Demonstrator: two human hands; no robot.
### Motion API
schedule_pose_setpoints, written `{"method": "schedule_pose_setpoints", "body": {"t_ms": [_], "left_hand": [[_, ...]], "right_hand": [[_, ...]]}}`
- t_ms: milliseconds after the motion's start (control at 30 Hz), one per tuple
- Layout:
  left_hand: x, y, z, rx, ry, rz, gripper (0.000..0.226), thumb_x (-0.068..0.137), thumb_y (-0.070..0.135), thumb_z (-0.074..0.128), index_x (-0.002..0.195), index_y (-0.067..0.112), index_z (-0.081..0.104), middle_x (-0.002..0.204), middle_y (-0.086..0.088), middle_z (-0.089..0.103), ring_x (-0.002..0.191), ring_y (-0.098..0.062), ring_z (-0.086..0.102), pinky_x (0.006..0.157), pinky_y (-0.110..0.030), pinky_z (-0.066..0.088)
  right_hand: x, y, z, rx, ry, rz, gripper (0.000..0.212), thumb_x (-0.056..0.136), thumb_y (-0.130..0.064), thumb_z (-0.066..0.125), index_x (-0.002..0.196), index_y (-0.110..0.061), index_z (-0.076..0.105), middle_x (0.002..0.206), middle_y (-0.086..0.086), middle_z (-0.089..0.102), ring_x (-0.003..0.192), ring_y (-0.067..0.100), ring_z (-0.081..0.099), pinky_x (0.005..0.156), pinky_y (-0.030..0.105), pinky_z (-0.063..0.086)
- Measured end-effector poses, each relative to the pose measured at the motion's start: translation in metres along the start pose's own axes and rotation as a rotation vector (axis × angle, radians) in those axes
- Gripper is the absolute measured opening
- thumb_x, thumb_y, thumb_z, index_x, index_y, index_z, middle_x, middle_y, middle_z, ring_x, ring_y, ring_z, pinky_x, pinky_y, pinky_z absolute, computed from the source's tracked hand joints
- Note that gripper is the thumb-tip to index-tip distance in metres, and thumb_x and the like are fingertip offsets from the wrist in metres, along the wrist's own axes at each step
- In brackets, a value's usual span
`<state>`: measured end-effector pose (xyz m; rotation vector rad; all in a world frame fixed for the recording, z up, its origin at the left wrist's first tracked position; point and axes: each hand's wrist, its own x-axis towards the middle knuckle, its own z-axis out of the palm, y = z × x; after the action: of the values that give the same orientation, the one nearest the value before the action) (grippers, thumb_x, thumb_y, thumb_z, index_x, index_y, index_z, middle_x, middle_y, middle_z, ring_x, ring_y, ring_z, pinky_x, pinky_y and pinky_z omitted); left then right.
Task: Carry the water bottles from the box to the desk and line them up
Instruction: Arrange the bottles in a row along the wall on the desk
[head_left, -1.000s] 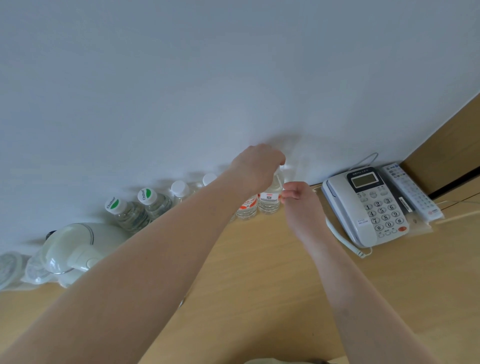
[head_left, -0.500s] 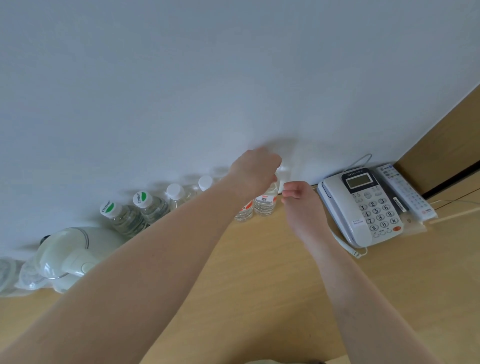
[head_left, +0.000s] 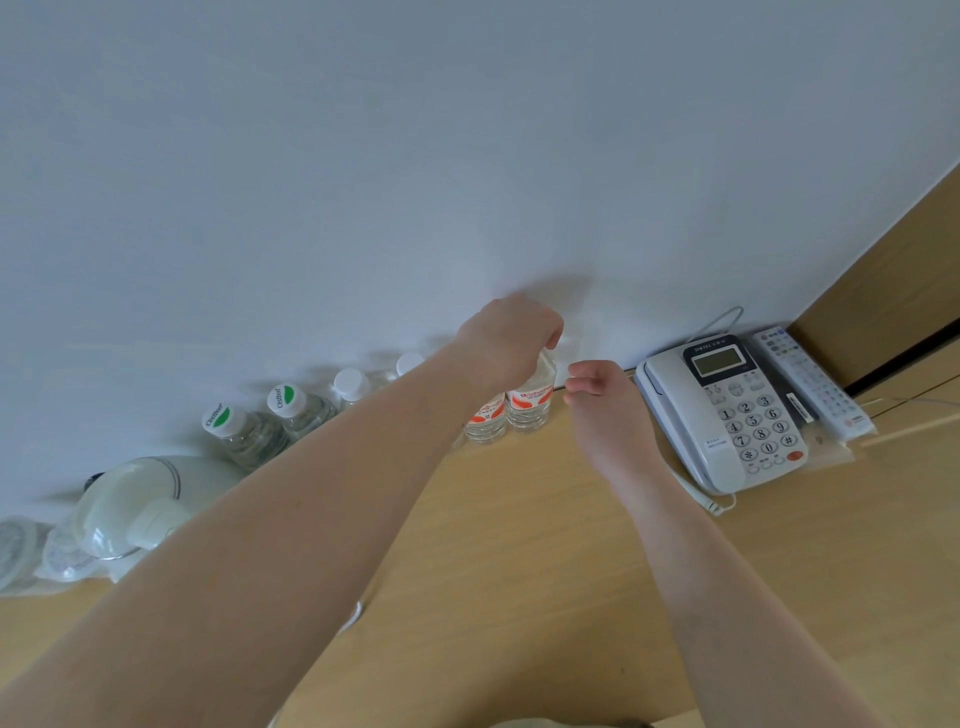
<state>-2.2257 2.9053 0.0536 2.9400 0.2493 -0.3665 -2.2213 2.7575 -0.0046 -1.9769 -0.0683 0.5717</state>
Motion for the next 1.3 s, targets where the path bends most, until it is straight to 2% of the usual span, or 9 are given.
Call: {"method": "schedule_pose_setpoints", "body": {"t_ms": [167,300,400,533,667,833,1000,1167,1300], "left_hand": [[0.000,0.002,-0.001,-0.006,-0.010,-0.017,0.052,0.096,-0.005,0.049,0.140,0.022,0.057,0.139,-0.004,0.051,0.124,-0.029,0.052,0.087,-0.035,0.043],[0.002,0.000,-0.001,-0.032,0.009,-0.055,0.042,0.098,0.022,0.065,0.139,0.022,0.057,0.134,-0.006,0.053,0.123,-0.030,0.054,0.087,-0.037,0.044],[0.003,-0.001,-0.001,-0.031,0.016,-0.060,0.041,0.100,0.038,0.063,0.136,0.019,0.060,0.131,-0.006,0.057,0.122,-0.030,0.055,0.092,-0.038,0.048],[0.005,-0.002,0.000,0.002,0.000,-0.053,0.036,0.103,0.032,0.058,0.137,0.018,0.059,0.132,-0.007,0.060,0.125,-0.030,0.055,0.100,-0.043,0.050],[0.003,0.003,0.000,-0.003,-0.009,-0.051,0.039,0.103,0.017,0.057,0.142,0.019,0.056,0.136,-0.008,0.059,0.126,-0.031,0.054,0.099,-0.040,0.050],[0.001,0.005,-0.002,-0.014,-0.027,-0.024,0.049,0.096,-0.002,0.047,0.139,0.020,0.058,0.131,-0.005,0.062,0.123,-0.029,0.056,0.100,-0.040,0.050],[-0.002,0.009,-0.003,-0.007,-0.029,-0.026,0.047,0.095,-0.004,0.048,0.133,0.018,0.061,0.139,-0.007,0.055,0.126,-0.030,0.052,0.092,-0.034,0.045],[-0.005,0.006,-0.008,-0.005,-0.044,-0.008,0.051,0.095,-0.005,0.047,0.138,0.021,0.058,0.143,-0.003,0.052,0.131,-0.028,0.048,0.104,-0.039,0.046],[-0.002,0.007,-0.005,0.012,-0.031,-0.033,0.043,0.100,0.010,0.057,0.142,0.019,0.055,0.138,-0.007,0.050,0.127,-0.030,0.051,0.091,-0.036,0.045]], "right_hand": [[0.001,0.002,0.001,0.015,-0.011,0.005,0.039,0.093,-0.006,0.041,0.121,-0.028,0.056,0.117,-0.010,0.066,0.094,-0.004,0.056,0.065,0.023,0.040],[0.001,0.004,0.003,0.020,-0.013,0.004,0.036,0.094,-0.006,0.042,0.117,-0.030,0.057,0.115,-0.011,0.066,0.094,0.002,0.059,0.066,0.025,0.040],[0.001,0.004,0.004,0.019,-0.010,-0.002,0.035,0.094,-0.006,0.042,0.115,-0.030,0.056,0.114,-0.011,0.066,0.095,0.003,0.059,0.068,0.026,0.041],[0.001,0.004,0.005,0.019,-0.010,-0.005,0.037,0.094,-0.007,0.042,0.118,-0.029,0.057,0.113,-0.012,0.066,0.096,0.001,0.059,0.068,0.025,0.042],[0.002,0.005,0.006,0.036,-0.005,0.004,0.040,0.092,-0.006,0.041,0.121,-0.027,0.059,0.113,-0.009,0.067,0.094,0.001,0.060,0.065,0.025,0.041],[0.000,0.006,0.006,0.039,-0.013,0.013,0.038,0.091,-0.007,0.042,0.118,-0.028,0.058,0.115,-0.010,0.067,0.092,-0.001,0.058,0.064,0.025,0.039],[-0.001,0.006,0.003,0.021,-0.022,0.017,0.038,0.092,-0.007,0.042,0.118,-0.031,0.056,0.115,-0.013,0.066,0.090,-0.001,0.058,0.062,0.024,0.039],[-0.001,0.006,0.004,0.036,-0.018,0.020,0.038,0.093,-0.006,0.042,0.119,-0.029,0.057,0.114,-0.012,0.065,0.089,-0.002,0.057,0.061,0.023,0.040],[-0.001,0.006,0.004,0.037,-0.018,0.020,0.038,0.093,-0.005,0.042,0.119,-0.029,0.057,0.115,-0.011,0.066,0.092,-0.003,0.056,0.063,0.023,0.040]]}}
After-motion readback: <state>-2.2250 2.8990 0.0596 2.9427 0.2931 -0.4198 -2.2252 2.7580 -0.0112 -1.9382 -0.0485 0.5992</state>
